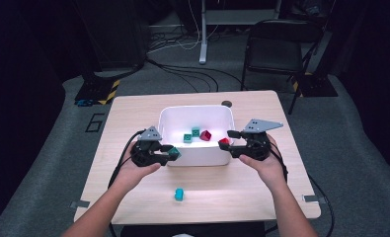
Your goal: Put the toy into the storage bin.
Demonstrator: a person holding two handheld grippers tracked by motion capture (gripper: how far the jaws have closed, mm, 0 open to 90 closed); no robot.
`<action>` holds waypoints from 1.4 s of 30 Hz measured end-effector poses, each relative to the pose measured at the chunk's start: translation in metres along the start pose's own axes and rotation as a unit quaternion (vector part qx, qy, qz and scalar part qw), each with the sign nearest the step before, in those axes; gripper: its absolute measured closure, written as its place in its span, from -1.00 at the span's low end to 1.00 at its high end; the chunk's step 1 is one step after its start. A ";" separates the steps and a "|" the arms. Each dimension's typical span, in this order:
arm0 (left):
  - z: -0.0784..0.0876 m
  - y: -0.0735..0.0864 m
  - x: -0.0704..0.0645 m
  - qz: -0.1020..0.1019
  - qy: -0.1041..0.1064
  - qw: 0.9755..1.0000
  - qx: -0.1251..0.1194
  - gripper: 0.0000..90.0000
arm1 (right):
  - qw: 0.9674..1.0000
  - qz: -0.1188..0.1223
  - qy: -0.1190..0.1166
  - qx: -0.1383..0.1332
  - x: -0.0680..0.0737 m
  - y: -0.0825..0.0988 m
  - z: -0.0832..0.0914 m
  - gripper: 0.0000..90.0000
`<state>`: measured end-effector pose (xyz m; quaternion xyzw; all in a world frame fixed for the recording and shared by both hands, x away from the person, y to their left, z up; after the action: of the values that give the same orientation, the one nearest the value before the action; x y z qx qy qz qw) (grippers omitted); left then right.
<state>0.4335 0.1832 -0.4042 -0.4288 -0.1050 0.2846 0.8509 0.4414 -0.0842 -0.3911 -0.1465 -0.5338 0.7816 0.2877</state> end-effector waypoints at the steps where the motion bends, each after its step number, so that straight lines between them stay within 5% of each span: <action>1: 0.000 -0.004 0.001 -0.003 -0.001 1.000 0.000 0.31 | 1.000 0.000 0.000 0.000 0.000 0.000 0.000 -0.06; 11: -0.011 -0.046 0.014 -0.006 0.010 1.000 -0.016 0.31 | 1.000 -0.006 0.002 -0.001 -0.003 0.001 0.001 -0.06; 21: -0.042 -0.073 0.035 0.006 0.015 1.000 -0.016 0.31 | 1.000 -0.007 0.003 -0.005 -0.004 0.000 0.003 -0.06; 33: -0.082 -0.092 0.055 -0.009 0.009 1.000 0.006 0.31 | 1.000 -0.008 0.004 -0.012 -0.008 -0.001 0.007 -0.06; 42: -0.111 -0.090 0.063 0.006 0.006 1.000 0.020 0.31 | 1.000 -0.009 0.003 -0.015 -0.008 -0.002 0.008 -0.06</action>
<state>0.5669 0.1023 -0.4050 -0.4145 -0.0912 0.2892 0.8581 0.4442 -0.0951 -0.3868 -0.1482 -0.5462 0.7703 0.2938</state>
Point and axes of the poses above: each handheld gripper's, and its own axes: z roughly backward along the jaws, y roughly out of its underside, x roughly to its left, the point moved 5 cm from there along -z, roughly forward along the jaws, and after that the axes turned 1 degree about -x, right-handed, at the moved point
